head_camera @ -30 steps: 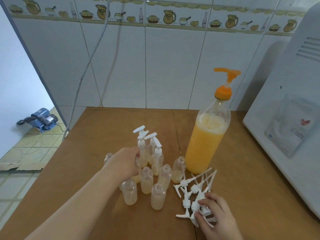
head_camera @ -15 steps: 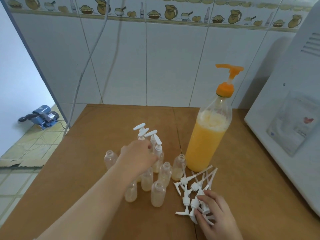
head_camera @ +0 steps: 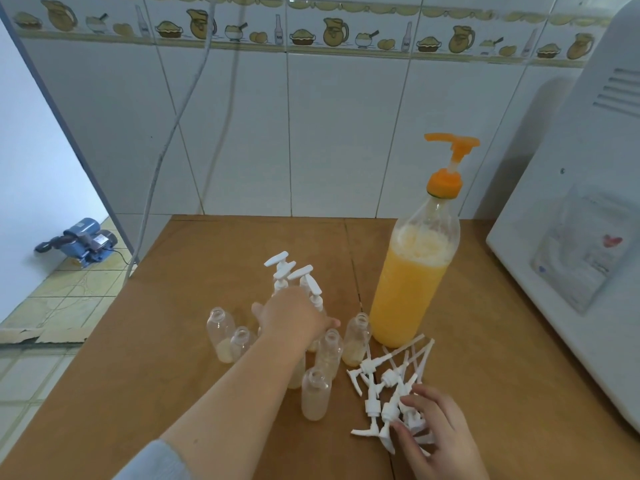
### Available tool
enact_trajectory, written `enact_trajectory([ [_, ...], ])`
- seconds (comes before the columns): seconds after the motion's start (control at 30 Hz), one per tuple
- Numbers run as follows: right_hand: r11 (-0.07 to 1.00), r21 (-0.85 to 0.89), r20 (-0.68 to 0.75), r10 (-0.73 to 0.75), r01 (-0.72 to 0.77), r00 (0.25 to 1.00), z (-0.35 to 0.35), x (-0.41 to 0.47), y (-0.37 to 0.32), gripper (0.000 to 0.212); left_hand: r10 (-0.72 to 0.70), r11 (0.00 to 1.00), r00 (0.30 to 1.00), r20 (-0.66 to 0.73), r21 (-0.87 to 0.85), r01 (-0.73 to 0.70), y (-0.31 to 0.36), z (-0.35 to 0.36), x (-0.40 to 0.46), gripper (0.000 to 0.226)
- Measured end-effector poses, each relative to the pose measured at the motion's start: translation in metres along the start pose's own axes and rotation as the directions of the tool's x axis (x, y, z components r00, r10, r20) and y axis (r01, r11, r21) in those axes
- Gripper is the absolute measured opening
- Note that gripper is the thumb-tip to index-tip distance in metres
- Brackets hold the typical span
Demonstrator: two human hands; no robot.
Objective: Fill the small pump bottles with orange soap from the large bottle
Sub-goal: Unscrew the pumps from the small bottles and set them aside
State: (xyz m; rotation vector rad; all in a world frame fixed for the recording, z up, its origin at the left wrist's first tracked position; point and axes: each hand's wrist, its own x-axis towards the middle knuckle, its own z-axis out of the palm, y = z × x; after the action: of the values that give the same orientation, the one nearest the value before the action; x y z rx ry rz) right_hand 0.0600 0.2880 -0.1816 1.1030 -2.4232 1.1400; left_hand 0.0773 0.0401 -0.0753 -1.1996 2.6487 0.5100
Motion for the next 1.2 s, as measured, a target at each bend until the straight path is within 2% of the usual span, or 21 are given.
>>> enact_trajectory([
  [0.13,1.0,0.031,-0.027,0.001,-0.001,1.0,-0.005,0.005,-0.005,0.033,0.035,0.999,0.986,-0.161,0.024,-0.032,-0.001,0.008,-0.003,0.042],
  [0.27,0.994,0.099,-0.116,0.054,-0.042,0.992,-0.015,0.015,-0.021,0.027,0.102,0.986,0.964,-0.247,-0.101,-0.131,-0.005,-0.004,-0.021,0.018],
  [0.4,0.987,0.161,-0.222,0.033,0.003,0.975,-0.032,0.042,-0.053,0.018,0.123,0.937,0.911,-0.393,-0.256,-0.237,-0.02,-0.027,-0.046,0.023],
  [0.47,0.977,0.21,-0.233,0.015,0.036,0.972,-0.042,0.056,-0.071,0.018,0.125,0.837,0.877,-0.463,-0.425,-0.344,-0.027,-0.038,-0.057,0.02],
  [0.5,0.968,0.251,-0.22,0.042,0.015,0.975,-0.047,0.064,-0.081,0.018,0.116,0.732,0.87,-0.479,-0.551,-0.401,-0.03,-0.04,-0.059,0.018],
  [0.53,0.948,0.317,-0.198,0.102,-0.034,0.975,-0.052,0.071,-0.093,0.019,0.107,0.566,0.881,-0.46,-0.701,-0.435,-0.032,-0.042,-0.059,0.019],
  [0.57,0.91,0.405,-0.167,0.174,-0.093,0.97,-0.056,0.078,-0.105,0.019,0.118,0.348,0.9,-0.42,-0.831,-0.434,-0.034,-0.042,-0.059,0.025],
  [0.6,0.856,0.496,-0.126,0.237,-0.146,0.963,-0.06,0.086,-0.117,0.02,0.141,0.133,0.918,-0.37,-0.912,-0.388,-0.034,-0.04,-0.059,0.035],
  [0.67,0.741,0.631,-0.023,0.316,-0.231,0.949,-0.068,0.103,-0.138,0.022,0.201,-0.229,0.938,-0.283,-0.944,-0.235,-0.034,-0.038,-0.061,0.052],
  [0.7,0.691,0.674,0.025,0.331,-0.261,0.943,-0.072,0.111,-0.146,0.023,0.227,-0.346,0.945,-0.235,-0.927,-0.147,-0.033,-0.037,-0.063,0.054],
  [0.73,0.648,0.705,0.069,0.34,-0.287,0.938,-0.075,0.119,-0.153,0.024,0.25,-0.395,0.949,-0.194,-0.915,-0.083,-0.033,-0.036,-0.066,0.053],
  [0.77,0.617,0.724,0.103,0.348,-0.31,0.932,-0.077,0.126,-0.159,0.022,0.268,-0.384,0.947,-0.176,-0.921,-0.062,-0.033,-0.034,-0.071,0.052],
  [0.83,0.61,0.71,0.154,0.354,-0.352,0.922,-0.075,0.138,-0.165,0.014,0.276,-0.221,0.939,-0.205,-0.964,-0.145,-0.032,-0.031,-0.08,0.05],
  [0.9,0.636,0.652,0.239,0.344,-0.413,0.908,-0.07,0.146,-0.17,0.011,0.244,0.101,0.894,-0.376,-0.907,-0.409,-0.032,-0.024,-0.087,0.053],
  [0.93,0.645,0.625,0.287,0.333,-0.439,0.898,-0.067,0.147,-0.172,0.012,0.237,0.28,0.843,-0.483,-0.797,-0.536,-0.032,-0.021,-0.089,0.056],
  [0.97,0.649,0.605,0.325,0.327,-0.461,0.887,-0.063,0.148,-0.173,0.015,0.238,0.408,0.787,-0.569,-0.677,-0.613,-0.033,-0.017,-0.09,0.057],
  [1.0,0.658,0.585,0.343,0.329,-0.474,0.88,-0.06,0.148,-0.174,0.018,0.245,0.471,0.752,-0.612,-0.603,-0.645,-0.034,-0.014,-0.091,0.058],
  [1.07,0.691,0.537,0.337,0.349,-0.483,0.874,-0.056,0.146,-0.174,0.022,0.251,0.508,0.736,-0.629,-0.562,-0.654,-0.033,-0.008,-0.095,0.061],
  [1.17,0.655,0.532,0.457,0.312,-0.537,0.833,-0.063,0.149,-0.172,0.009,0.277,0.431,0.82,-0.501,-0.698,-0.573,-0.03,-0.009,-0.102,0.066],
  [1.2,0.637,0.532,0.517,0.277,-0.558,0.809,-0.066,0.151,-0.169,0.013,0.279,0.396,0.85,-0.446,-0.753,-0.525,-0.029,-0.012,-0.104,0.071],
])
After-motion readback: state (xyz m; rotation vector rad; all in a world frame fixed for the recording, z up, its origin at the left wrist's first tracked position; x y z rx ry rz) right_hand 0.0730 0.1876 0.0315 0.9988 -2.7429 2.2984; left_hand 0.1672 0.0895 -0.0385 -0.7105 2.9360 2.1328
